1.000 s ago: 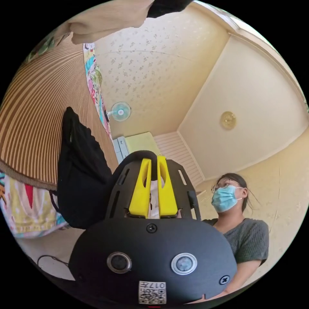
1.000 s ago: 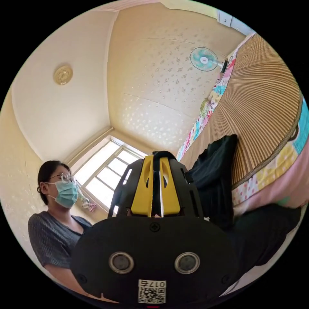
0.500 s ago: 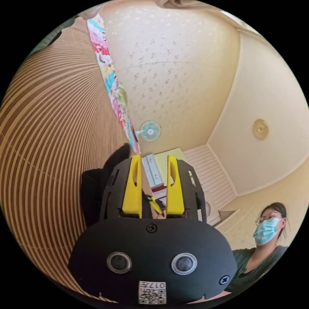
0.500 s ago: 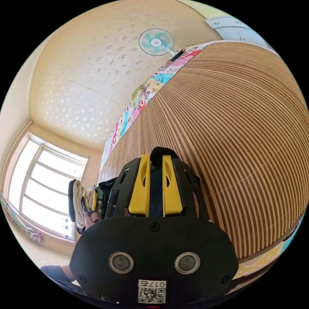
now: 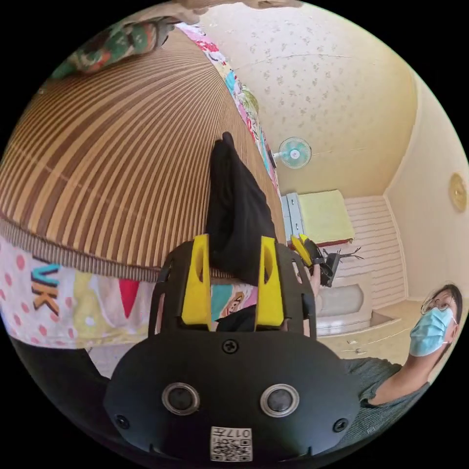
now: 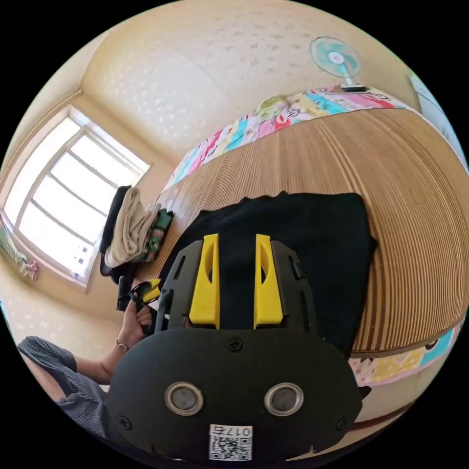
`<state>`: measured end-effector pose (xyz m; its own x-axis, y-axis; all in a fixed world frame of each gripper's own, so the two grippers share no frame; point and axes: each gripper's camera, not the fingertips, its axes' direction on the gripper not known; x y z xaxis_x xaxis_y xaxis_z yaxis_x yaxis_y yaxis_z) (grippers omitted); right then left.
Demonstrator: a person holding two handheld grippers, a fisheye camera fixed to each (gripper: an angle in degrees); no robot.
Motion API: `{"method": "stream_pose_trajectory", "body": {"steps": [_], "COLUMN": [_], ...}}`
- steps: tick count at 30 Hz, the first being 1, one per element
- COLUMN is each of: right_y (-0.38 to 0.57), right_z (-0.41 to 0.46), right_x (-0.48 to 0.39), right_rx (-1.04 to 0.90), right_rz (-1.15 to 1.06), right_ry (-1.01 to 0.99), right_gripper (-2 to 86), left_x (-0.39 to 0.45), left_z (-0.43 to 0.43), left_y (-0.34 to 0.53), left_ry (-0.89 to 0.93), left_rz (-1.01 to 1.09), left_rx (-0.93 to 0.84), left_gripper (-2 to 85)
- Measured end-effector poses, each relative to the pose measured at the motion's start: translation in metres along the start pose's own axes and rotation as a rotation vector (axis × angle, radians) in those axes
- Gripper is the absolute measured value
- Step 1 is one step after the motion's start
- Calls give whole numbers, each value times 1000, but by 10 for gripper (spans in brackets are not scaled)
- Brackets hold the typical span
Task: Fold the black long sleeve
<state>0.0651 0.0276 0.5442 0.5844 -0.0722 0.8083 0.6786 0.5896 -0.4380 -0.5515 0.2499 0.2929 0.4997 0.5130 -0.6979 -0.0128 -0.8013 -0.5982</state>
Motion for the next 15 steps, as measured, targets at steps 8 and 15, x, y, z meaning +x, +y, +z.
{"method": "stream_pose_trajectory", "body": {"steps": [8,15], "right_y": [-123,-118], "right_z": [102,212], "right_x": [-155,-200], "right_rx": [-500,-1073], "right_rz": [-287,-594], "right_ry": [9,715], "right_gripper": [216,143], "left_x": [107,174], "left_z": [37,80], "left_y": [15,38], "left_ry": [-112,-240], "left_rz": [284,482], "left_rx": [61,70], "left_gripper": [65,65]}}
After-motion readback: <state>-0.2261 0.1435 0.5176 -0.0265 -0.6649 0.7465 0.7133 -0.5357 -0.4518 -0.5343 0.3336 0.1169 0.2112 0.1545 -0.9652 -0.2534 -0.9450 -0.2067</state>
